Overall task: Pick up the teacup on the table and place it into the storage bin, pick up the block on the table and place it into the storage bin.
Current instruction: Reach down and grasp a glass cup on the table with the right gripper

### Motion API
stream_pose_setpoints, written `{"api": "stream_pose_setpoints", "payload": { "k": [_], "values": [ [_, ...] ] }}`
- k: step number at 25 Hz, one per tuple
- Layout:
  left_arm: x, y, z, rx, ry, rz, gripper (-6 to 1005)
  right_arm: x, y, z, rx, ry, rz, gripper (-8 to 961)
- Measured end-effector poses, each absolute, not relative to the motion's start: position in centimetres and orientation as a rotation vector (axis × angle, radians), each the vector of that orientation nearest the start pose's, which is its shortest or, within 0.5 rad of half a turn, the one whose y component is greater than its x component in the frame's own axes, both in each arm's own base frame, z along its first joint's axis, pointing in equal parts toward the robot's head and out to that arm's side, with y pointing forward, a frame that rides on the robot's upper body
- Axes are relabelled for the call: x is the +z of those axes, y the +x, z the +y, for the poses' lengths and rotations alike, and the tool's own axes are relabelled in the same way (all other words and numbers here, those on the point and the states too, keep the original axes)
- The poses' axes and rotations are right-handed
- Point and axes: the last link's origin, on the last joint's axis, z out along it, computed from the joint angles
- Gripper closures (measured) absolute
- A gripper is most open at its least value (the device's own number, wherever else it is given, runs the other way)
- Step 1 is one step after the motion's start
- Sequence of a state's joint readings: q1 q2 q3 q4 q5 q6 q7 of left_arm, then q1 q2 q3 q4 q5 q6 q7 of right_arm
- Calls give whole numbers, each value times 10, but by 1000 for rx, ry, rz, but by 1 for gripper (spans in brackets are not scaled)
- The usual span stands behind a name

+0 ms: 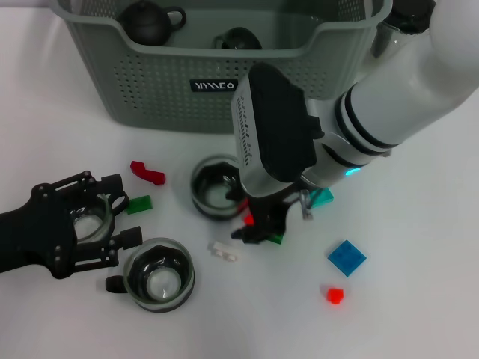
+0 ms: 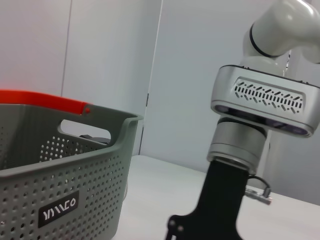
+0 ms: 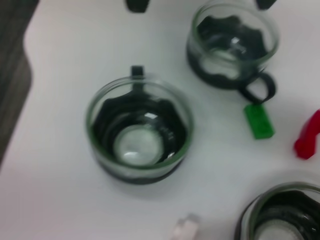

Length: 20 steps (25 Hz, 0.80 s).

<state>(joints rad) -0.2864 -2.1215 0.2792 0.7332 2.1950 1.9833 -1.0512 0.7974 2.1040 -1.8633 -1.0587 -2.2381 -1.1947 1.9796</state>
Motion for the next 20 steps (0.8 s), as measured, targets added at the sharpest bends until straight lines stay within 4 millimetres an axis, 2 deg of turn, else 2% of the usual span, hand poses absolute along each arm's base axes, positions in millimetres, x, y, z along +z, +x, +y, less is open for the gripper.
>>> {"api": "stream_pose_setpoints", "payload": {
  "k": [6, 10, 20],
  "values": [
    [32, -318, 214, -900, -2629, -485, 156, -114, 109, 323, -535, -3162, -204, 424],
    [33, -318, 214, -902, -2620, -486, 156, -109, 106, 326, -527, -3154, -189, 441],
    [31, -319, 214, -906, -2616, -495, 156, -127, 117, 328, -501, -3107, -182, 481]
  ]
}}
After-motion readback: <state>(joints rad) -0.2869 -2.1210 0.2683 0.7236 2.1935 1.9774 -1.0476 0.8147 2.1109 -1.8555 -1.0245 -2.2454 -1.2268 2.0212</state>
